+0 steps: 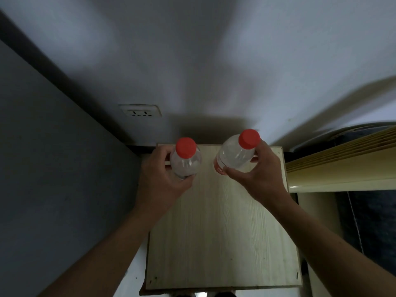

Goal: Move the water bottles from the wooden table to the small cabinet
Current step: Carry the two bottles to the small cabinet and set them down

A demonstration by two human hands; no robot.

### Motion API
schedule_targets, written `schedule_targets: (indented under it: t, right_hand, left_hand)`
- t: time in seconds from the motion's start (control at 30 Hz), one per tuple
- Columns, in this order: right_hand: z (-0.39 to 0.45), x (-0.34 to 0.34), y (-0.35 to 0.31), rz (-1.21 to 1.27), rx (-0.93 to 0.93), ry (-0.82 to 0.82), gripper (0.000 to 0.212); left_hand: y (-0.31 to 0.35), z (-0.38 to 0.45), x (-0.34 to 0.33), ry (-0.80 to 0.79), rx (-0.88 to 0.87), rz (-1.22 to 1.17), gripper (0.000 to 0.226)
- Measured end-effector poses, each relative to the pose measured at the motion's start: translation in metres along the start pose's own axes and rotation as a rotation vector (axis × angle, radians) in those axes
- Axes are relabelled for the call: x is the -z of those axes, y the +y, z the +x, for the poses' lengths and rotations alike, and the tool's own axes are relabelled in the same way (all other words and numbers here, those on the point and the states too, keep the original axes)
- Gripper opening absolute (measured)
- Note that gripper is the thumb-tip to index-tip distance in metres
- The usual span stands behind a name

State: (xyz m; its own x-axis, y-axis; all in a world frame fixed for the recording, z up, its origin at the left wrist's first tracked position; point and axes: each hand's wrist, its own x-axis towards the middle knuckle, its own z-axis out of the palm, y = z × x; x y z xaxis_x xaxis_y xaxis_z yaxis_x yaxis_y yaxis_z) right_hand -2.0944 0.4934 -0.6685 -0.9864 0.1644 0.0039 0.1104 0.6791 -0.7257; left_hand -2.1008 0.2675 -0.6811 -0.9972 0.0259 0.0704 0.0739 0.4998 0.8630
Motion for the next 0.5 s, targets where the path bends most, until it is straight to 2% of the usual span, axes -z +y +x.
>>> schedule_targets:
  t: [0.5]
  right_hand:
    - [0.007,0.022,0.001,-0.027,-0.045,0.027,0.081]
  left_hand:
    - [0.000,-0.002,-0.003,-0.015,-0.058,-0.005,0.063]
